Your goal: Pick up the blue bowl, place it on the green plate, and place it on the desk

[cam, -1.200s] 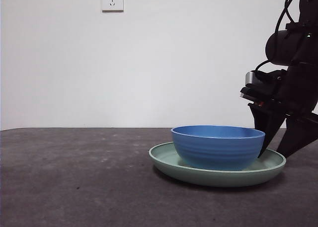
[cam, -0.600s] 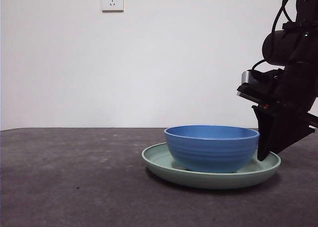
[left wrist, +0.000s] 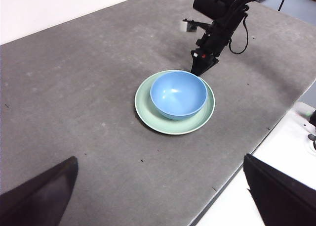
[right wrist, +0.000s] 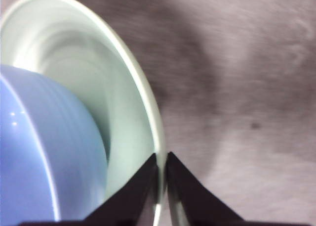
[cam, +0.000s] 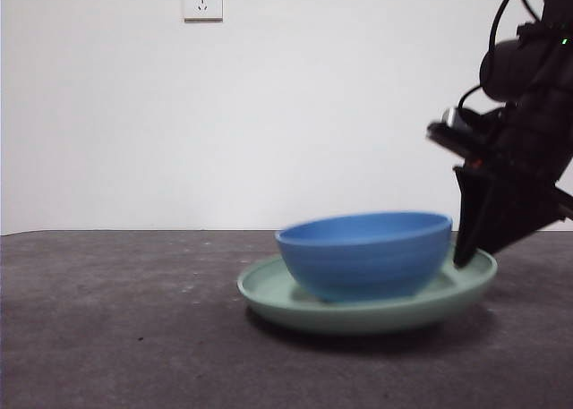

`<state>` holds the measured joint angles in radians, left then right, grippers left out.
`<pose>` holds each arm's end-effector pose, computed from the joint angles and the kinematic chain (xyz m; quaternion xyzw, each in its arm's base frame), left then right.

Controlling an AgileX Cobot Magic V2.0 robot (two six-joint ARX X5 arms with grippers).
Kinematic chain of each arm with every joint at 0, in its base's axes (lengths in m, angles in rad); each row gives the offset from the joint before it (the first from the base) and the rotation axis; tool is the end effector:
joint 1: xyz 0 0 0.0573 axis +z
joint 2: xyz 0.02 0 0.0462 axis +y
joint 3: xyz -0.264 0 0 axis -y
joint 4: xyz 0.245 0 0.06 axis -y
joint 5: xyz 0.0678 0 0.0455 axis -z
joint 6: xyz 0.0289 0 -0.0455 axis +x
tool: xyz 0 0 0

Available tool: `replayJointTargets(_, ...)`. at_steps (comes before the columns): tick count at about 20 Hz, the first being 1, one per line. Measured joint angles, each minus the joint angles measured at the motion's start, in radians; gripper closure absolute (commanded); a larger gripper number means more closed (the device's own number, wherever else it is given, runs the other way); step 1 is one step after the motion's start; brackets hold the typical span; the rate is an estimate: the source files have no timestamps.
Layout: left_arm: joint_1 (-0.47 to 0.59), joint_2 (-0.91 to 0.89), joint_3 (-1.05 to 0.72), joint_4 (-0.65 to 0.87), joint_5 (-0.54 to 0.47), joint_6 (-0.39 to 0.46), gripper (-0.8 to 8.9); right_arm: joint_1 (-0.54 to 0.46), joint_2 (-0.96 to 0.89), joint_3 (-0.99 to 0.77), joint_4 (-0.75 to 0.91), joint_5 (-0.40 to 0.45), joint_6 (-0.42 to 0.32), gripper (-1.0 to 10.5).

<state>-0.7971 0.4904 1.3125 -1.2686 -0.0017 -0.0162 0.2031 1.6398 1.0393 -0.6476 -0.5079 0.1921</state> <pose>-0.0020 0.0021 0.4064 0.0788 0.2070 -0.3760 0.8997 0.2947 0.0750 0.1897 0.1613 0.6020 0.2258 0.7488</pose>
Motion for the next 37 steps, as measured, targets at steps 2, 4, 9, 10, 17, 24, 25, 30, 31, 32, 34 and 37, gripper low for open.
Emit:
replayJointTargets(2,0.0,0.0,0.0,0.0,0.0,0.0,2.19,0.003,-0.025,0.0,0.0,-0.06,0.037,9.3)
replayJointTargets(4,0.0,0.0,0.0,0.0,0.0,0.0,2.19,0.021,-0.043,0.0,0.0,-0.079,0.075,9.3)
replayJointTargets(9,0.0,0.0,0.0,0.0,0.0,0.0,2.19,0.145,-0.043,0.0,0.062,-0.064,0.16,9.3)
replayJointTargets(10,0.0,0.0,0.0,0.001,0.0,0.0,2.19,0.169,-0.043,0.0,0.103,-0.057,0.186,9.3)
replayJointTargets(17,0.0,0.0,0.0,-0.001,0.0,0.0,2.19,0.241,0.055,0.0,0.209,0.006,0.287,9.3)
replayJointTargets(24,0.0,0.0,0.0,0.001,0.0,0.004,2.2,0.241,0.084,0.0,0.216,0.013,0.296,9.3)
replayJointTargets(25,0.0,0.0,0.0,0.001,0.0,0.004,2.19,0.241,0.092,0.0,0.216,0.013,0.296,9.3)
replayJointTargets(30,0.0,0.0,0.0,-0.009,0.0,0.004,2.19,0.261,0.132,0.0,0.211,0.028,0.293,9.3)
replayJointTargets(31,0.0,0.0,0.0,-0.011,0.0,0.004,2.19,0.266,0.132,0.002,0.211,0.037,0.286,9.1)
replayJointTargets(32,0.0,0.0,0.0,-0.011,0.0,0.004,2.2,0.268,0.132,0.002,0.211,0.037,0.278,8.0)
replayJointTargets(34,0.0,0.0,0.0,-0.011,0.0,0.003,2.19,0.269,0.132,0.002,0.195,0.038,0.259,6.4)
replayJointTargets(37,0.0,0.0,0.0,-0.011,0.0,0.003,2.19,0.267,0.105,0.002,0.174,0.063,0.238,6.1)
